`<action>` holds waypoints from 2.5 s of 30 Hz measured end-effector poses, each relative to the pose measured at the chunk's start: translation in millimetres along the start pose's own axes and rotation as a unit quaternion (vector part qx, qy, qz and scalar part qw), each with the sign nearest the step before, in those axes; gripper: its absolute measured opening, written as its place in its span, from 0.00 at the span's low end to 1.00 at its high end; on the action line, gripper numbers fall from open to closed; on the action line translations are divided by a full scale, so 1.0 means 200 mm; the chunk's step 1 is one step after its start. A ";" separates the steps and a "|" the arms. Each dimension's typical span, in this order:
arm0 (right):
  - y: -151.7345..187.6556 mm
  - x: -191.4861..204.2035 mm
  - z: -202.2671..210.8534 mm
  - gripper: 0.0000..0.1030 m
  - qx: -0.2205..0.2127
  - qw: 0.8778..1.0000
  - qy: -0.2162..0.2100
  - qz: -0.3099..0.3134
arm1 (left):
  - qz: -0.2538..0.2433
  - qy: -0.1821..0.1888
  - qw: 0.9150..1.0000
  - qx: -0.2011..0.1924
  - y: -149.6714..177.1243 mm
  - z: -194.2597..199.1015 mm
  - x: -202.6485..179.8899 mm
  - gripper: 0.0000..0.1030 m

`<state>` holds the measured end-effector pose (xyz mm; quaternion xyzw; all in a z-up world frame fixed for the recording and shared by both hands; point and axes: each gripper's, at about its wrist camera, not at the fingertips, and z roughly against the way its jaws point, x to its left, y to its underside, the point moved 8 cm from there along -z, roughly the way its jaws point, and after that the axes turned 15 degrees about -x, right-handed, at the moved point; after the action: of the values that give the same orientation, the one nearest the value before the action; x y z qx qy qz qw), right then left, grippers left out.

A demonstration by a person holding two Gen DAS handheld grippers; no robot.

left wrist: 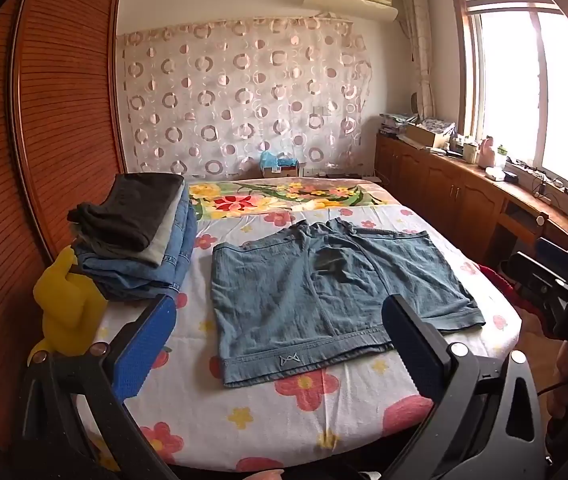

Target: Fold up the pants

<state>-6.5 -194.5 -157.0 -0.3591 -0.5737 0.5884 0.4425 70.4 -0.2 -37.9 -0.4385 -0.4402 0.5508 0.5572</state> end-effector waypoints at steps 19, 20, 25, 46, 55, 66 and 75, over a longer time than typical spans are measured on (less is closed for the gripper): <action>-0.01 0.00 0.00 1.00 -0.002 1.000 -0.003 -0.004 | 0.002 0.004 1.000 0.000 0.00 0.00 0.00 1.00; -0.01 0.01 0.01 1.00 -0.002 1.000 -0.003 -0.003 | 0.002 0.004 1.000 0.001 0.00 0.00 -0.01 1.00; -0.01 0.01 0.01 1.00 -0.004 1.000 -0.004 -0.002 | 0.001 0.005 1.000 0.000 0.00 0.00 -0.01 1.00; -0.01 0.02 0.01 1.00 -0.005 1.000 -0.004 -0.002 | 0.005 0.005 1.000 -0.002 -0.03 0.01 -0.01 1.00; 0.00 0.02 0.02 1.00 -0.005 1.000 -0.003 -0.003 | 0.006 0.007 1.000 -0.004 -0.05 0.01 -0.03 1.00; 0.00 0.02 0.02 1.00 -0.007 1.000 -0.002 -0.003 | 0.006 0.006 1.000 -0.005 -0.06 0.01 -0.03 1.00; 0.00 0.02 0.02 1.00 -0.007 1.000 -0.002 -0.002 | 0.007 0.007 1.000 -0.006 -0.06 0.01 -0.03 1.00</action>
<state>-11.8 -192.4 -155.5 -0.3593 -0.5794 0.5842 0.4402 70.9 -5.4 -25.7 -0.4488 -0.4365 0.5490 0.5538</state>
